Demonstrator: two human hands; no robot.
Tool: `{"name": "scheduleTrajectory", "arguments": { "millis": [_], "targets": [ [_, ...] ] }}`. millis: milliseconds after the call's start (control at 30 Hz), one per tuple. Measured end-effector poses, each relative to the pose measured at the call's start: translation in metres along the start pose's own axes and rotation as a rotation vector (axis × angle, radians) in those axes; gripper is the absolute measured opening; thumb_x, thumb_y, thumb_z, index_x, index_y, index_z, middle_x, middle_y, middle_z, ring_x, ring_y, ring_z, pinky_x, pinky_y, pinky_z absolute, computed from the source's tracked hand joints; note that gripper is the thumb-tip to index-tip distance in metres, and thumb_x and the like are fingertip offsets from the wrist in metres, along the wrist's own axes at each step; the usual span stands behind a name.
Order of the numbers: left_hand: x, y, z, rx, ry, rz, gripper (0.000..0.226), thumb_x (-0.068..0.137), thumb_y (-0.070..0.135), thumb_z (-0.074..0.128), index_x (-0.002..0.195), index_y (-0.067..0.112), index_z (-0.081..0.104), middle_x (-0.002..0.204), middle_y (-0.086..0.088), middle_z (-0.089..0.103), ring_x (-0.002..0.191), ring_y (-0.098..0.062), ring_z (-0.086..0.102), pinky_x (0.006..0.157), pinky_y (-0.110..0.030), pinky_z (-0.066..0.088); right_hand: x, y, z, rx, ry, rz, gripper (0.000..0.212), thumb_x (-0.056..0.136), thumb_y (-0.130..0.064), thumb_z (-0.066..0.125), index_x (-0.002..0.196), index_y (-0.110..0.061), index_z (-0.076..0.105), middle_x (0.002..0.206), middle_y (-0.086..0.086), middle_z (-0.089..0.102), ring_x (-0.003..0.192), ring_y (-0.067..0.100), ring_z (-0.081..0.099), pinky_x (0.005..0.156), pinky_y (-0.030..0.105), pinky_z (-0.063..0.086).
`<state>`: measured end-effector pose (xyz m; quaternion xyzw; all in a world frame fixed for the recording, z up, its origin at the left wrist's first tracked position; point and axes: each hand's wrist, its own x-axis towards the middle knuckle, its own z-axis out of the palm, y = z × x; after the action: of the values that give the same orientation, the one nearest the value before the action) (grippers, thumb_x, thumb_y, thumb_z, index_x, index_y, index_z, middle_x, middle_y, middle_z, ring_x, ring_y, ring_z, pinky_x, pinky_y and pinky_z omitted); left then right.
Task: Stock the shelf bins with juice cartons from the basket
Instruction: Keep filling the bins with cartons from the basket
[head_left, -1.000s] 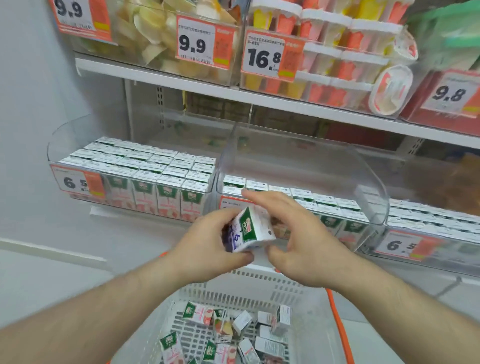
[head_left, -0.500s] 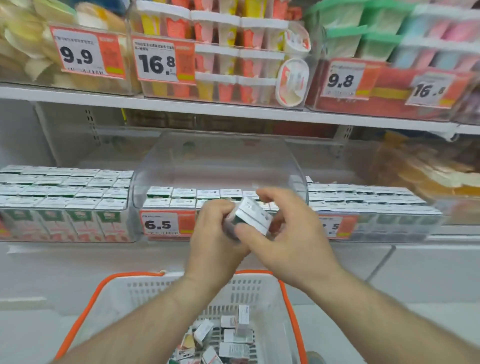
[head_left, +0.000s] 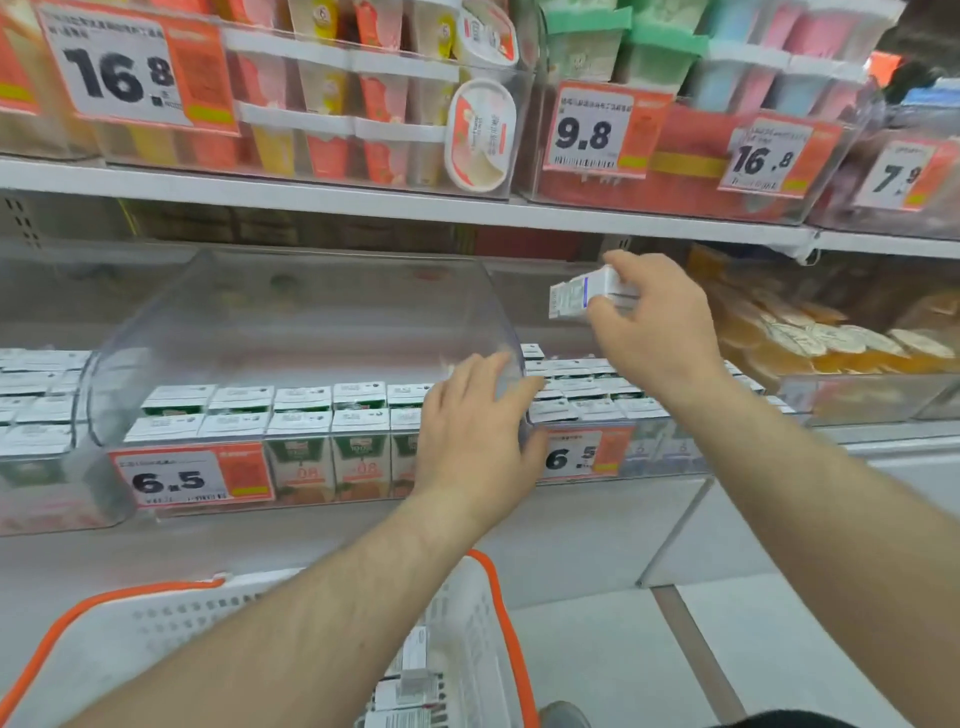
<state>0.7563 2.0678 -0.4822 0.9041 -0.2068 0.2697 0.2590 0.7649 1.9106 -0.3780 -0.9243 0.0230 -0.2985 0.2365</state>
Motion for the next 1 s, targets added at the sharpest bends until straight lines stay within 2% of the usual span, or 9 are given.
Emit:
{"name": "scheduleTrajectory", "arguments": {
  "millis": [133,300,367,467,567,633,700,833,1000],
  "targets": [
    [-0.008,-0.007,0.014,0.047,0.024,0.032,0.026,0.073,0.031,0.070,0.099,0.030,0.074,0.113,-0.002,0.069,0.107,-0.026,0.062,0.089,-0.038,0.047,0.052,0.041,0.032,-0.162,-0.263,0.138,0.050,0.092,-0.019,0.051,0.141,-0.012,0.050,0.142,0.013,0.049,0.126,0.034,0.048,0.105,0.040,0.041],
    [-0.009,-0.009,0.017,0.055,0.036,0.078,0.025,0.072,0.029,0.069,0.097,0.028,0.075,0.114,-0.002,0.070,0.108,-0.028,0.065,0.096,-0.042,0.046,0.069,0.048,0.067,-0.228,-0.547,0.164,0.022,0.093,-0.017,0.054,0.107,-0.016,0.070,0.130,0.012,0.060,0.112,0.032,0.053,0.101,0.038,0.040],
    [-0.008,-0.010,0.017,0.075,0.031,0.086,0.026,0.072,0.028,0.073,0.098,0.028,0.074,0.116,-0.003,0.069,0.108,-0.028,0.065,0.096,-0.045,0.046,0.073,0.045,0.075,-0.259,-0.590,0.128,0.017,0.094,-0.014,0.052,0.092,-0.013,0.069,0.122,0.014,0.062,0.099,0.030,0.054,0.087,0.032,0.045],
    [-0.008,-0.010,0.017,0.051,0.009,0.070,0.027,0.072,0.027,0.074,0.099,0.027,0.074,0.116,-0.004,0.069,0.108,-0.028,0.064,0.094,-0.043,0.047,0.073,0.044,0.083,-0.178,-0.580,0.214,0.016,0.091,-0.015,0.054,0.095,-0.009,0.068,0.110,0.012,0.059,0.090,0.027,0.053,0.075,0.030,0.042],
    [-0.008,-0.009,0.015,0.046,-0.027,0.053,0.028,0.073,0.028,0.075,0.100,0.027,0.074,0.119,-0.004,0.068,0.110,-0.028,0.064,0.095,-0.043,0.047,0.069,0.038,0.088,-0.133,-0.601,0.258,0.023,0.098,-0.014,0.040,0.088,-0.010,0.061,0.101,0.013,0.050,0.092,0.030,0.046,0.073,0.030,0.037],
    [-0.008,-0.009,0.015,0.056,-0.045,0.045,0.028,0.073,0.029,0.074,0.102,0.028,0.073,0.120,-0.004,0.068,0.111,-0.027,0.063,0.097,-0.043,0.046,0.067,0.035,0.089,-0.072,-0.636,0.279,0.039,0.104,-0.034,0.032,0.121,-0.015,0.062,0.132,0.013,0.052,0.123,0.034,0.045,0.098,0.035,0.036],
    [-0.009,-0.009,0.014,0.057,-0.055,0.038,0.028,0.076,0.030,0.070,0.104,0.028,0.073,0.121,-0.004,0.067,0.113,-0.027,0.062,0.100,-0.043,0.044,0.066,0.034,0.091,-0.049,-0.645,0.333,0.066,0.100,-0.060,0.022,0.149,-0.018,0.038,0.157,0.009,0.030,0.145,0.029,0.027,0.116,0.042,0.019],
    [-0.010,-0.009,0.011,0.029,-0.091,0.031,0.034,0.084,0.032,0.059,0.116,0.028,0.069,0.133,-0.004,0.060,0.129,-0.027,0.050,0.114,-0.043,0.025,0.059,0.026,0.091,-0.130,-0.733,0.342,0.093,0.085,-0.081,0.001,0.154,-0.023,0.027,0.162,0.005,0.021,0.150,0.028,0.015,0.120,0.054,0.003],
    [-0.018,-0.010,-0.002,-0.211,-0.036,-0.004,0.039,0.083,0.021,0.053,0.118,0.015,0.068,0.135,-0.007,0.059,0.134,-0.028,0.045,0.117,-0.037,0.013,0.037,0.024,0.090,-0.319,-0.743,0.232,0.080,0.088,-0.074,-0.007,0.155,-0.034,0.009,0.164,-0.005,0.005,0.151,0.022,-0.001,0.116,0.057,-0.013]
  ]
}}
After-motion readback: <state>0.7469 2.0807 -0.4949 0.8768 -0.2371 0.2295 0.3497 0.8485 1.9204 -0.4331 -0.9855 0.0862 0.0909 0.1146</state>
